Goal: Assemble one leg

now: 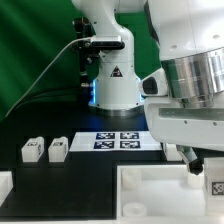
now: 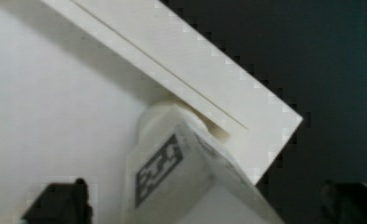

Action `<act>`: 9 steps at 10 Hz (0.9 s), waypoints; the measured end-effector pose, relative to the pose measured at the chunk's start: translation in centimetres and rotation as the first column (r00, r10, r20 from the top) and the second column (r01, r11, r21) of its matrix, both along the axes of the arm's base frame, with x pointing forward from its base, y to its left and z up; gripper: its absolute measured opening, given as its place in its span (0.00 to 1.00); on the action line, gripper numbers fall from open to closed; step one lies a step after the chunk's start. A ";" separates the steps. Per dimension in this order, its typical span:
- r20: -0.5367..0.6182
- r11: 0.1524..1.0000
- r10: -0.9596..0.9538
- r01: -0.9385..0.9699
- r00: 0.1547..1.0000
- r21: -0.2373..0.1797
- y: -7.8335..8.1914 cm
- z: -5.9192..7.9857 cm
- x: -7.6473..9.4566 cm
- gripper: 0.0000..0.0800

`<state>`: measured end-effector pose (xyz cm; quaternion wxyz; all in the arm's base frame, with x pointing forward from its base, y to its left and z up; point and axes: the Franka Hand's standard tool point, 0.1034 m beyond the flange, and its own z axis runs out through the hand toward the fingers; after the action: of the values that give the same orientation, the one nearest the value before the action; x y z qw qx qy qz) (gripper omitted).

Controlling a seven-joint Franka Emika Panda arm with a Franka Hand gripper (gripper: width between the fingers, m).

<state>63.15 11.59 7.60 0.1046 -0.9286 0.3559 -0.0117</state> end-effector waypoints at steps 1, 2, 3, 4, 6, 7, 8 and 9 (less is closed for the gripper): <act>0.022 0.967 0.246 -0.244 0.969 -0.067 -0.1 0.3 0.2 0.81; 0.000 0.923 0.369 -0.367 0.929 -0.115 0.4 0.8 0.5 0.81; -0.017 0.827 0.546 -0.542 0.838 -0.150 0.6 0.8 0.9 0.81; -0.011 0.832 0.538 -0.533 0.843 -0.152 0.6 0.7 1.1 0.81; -0.014 0.858 0.496 -0.492 0.868 -0.148 0.5 0.7 1.1 0.66; -0.016 0.881 0.454 -0.451 0.891 -0.144 0.5 0.7 1.1 0.49; -0.022 0.922 0.361 -0.361 0.932 -0.138 0.3 0.7 1.1 0.49; -0.027 0.958 0.253 -0.254 0.967 -0.133 -0.1 0.7 1.2 0.38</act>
Offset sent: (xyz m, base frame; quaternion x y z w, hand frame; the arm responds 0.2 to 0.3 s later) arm 0.0000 0.0000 0.0000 0.0000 0.0000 -0.0899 0.9960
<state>64.38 11.53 8.35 0.0405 -0.9715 0.2330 -0.0177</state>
